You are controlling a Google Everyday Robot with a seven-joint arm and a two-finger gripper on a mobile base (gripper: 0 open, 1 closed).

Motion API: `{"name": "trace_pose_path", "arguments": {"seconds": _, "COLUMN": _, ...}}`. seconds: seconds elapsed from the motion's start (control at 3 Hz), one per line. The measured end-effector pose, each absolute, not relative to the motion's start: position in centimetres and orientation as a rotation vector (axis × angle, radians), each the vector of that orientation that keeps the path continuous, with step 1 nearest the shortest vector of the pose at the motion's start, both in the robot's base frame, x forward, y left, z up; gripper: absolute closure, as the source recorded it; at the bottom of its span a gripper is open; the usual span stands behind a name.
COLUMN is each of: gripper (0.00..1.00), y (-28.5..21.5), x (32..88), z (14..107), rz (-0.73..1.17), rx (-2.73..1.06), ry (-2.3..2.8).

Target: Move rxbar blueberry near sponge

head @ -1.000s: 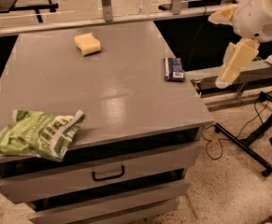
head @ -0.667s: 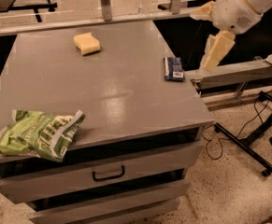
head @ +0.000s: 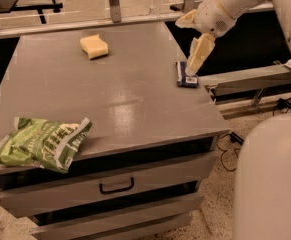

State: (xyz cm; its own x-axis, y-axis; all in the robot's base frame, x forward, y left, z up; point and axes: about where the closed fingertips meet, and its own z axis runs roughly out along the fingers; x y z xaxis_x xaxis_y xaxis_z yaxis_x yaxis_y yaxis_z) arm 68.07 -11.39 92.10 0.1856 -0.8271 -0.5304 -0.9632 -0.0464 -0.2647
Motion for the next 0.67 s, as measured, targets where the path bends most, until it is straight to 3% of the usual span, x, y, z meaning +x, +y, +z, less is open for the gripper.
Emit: {"name": "trace_pose_path", "arguments": {"seconds": 0.67, "gripper": 0.0, "y": -11.6, "x": 70.9, "z": 87.9, "rz": 0.279, "rx": -1.928, "ry": 1.752}}
